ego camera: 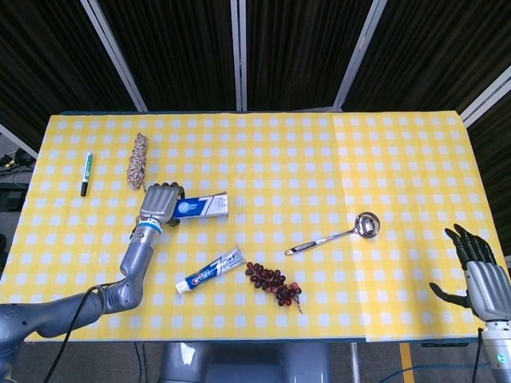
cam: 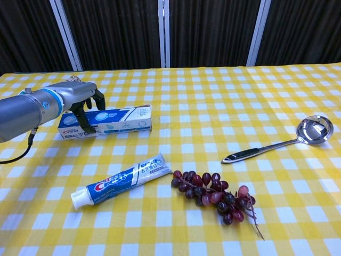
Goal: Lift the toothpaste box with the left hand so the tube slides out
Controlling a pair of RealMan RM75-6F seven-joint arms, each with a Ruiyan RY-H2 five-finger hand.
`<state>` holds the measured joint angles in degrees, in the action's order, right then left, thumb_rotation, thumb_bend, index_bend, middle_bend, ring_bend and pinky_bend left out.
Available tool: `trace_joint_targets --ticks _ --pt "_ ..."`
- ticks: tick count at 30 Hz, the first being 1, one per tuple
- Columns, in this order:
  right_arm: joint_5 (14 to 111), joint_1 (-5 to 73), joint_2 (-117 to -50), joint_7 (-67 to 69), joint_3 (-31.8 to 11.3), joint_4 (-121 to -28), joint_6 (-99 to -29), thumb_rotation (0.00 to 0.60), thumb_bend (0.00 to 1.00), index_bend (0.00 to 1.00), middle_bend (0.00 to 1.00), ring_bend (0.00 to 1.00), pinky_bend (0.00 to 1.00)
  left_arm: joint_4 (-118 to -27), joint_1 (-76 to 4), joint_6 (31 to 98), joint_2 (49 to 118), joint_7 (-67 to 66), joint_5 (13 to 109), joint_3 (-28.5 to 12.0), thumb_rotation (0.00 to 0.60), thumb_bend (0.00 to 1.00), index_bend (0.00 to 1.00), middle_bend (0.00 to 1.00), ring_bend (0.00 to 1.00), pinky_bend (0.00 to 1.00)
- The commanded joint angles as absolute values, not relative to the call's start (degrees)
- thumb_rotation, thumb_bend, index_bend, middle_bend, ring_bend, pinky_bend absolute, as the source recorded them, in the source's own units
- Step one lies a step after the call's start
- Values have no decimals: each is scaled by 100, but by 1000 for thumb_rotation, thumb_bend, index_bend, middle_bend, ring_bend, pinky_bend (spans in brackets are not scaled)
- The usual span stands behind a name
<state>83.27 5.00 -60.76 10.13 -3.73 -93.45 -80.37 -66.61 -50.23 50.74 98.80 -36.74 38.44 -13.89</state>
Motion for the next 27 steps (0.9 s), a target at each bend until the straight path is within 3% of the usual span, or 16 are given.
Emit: trace_joint_targets --ticks 1,5,15,27 --pt "8330 498 -6075 1010 -371 -9349 -8041 600 85 0 0 0 0 -6538 -5001 5235 10015 -3533 4035 -1350 600 279 510 363 357 378" --pt "8338 496 -6075 1002 -368 -9357 -8046 600 84 0 0 0 0 -6441 -4938 5382 10089 -3320 4277 -1340 600 310 574 423 402 411" --pt "8392 476 -6063 983 -356 -9394 -8103 600 84 0 0 0 0 -6722 -4776 5677 9861 -3007 4825 -1318 600 313 581 430 410 416" --pt "8473 435 -6025 1008 -348 -9457 -8216 600 85 0 0 0 0 -7671 -4698 6205 8865 -3325 5492 -1337 600 311 531 386 398 393"
